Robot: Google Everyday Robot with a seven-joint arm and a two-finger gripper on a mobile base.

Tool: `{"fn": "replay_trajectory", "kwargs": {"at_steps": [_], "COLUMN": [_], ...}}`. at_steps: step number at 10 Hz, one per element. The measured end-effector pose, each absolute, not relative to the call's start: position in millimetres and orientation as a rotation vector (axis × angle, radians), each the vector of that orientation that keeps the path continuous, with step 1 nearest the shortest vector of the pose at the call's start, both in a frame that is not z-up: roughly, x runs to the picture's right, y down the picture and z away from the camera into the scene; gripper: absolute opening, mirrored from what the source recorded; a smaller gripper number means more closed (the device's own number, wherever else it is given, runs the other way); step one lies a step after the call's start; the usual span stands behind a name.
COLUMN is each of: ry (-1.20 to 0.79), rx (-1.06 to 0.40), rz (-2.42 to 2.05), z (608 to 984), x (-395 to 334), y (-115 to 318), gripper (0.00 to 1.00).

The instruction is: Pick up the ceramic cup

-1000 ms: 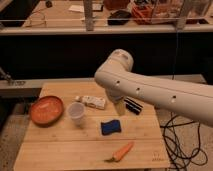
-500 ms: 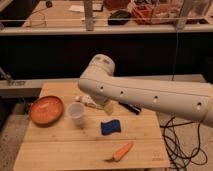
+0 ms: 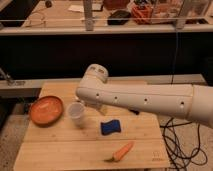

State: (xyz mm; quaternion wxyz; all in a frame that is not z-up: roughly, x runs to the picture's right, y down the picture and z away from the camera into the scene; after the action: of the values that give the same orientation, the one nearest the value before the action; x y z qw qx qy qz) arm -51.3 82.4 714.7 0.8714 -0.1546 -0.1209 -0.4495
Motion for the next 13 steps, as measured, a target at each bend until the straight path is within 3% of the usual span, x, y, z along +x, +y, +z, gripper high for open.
{"fn": "replay_trajectory", "kwargs": {"at_steps": [13], "ry": [-0.516], "rx": [-0.359], "rz": [-1.327], "z": [804], "x": [-88], "y": [107], "gripper": [0.8]}}
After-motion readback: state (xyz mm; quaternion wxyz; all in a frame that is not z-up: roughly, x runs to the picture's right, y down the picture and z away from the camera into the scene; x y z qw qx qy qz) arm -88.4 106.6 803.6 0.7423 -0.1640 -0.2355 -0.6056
